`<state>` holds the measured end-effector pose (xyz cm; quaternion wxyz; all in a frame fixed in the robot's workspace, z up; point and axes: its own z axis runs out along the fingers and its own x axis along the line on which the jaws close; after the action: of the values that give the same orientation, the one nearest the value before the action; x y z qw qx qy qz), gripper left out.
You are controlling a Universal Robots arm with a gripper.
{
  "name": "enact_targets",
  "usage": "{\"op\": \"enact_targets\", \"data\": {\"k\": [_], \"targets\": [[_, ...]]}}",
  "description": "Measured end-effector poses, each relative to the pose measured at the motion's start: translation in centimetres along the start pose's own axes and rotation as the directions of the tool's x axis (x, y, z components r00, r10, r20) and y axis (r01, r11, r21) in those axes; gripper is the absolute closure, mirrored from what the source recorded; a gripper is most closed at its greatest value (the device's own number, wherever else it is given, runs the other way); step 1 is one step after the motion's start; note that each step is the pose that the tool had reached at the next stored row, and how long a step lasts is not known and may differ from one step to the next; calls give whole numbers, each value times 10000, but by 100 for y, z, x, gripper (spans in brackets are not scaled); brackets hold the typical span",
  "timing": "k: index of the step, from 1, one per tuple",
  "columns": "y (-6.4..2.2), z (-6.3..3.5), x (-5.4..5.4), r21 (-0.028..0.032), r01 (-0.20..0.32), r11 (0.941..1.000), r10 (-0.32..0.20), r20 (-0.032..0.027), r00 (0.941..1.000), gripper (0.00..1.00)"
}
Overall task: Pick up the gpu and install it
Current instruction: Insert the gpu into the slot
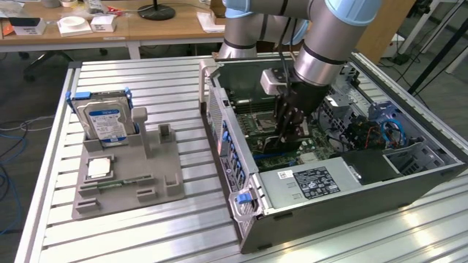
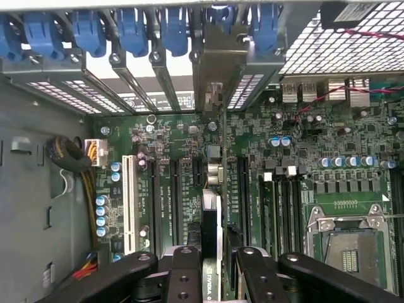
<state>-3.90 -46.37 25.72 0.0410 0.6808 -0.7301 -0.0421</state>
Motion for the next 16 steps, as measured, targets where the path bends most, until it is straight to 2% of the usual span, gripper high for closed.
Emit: {"op": "enact_targets", "data": {"k": [16], "targets": [[2,41,0,-3,3,10000,-3,40,10000,74]]}}
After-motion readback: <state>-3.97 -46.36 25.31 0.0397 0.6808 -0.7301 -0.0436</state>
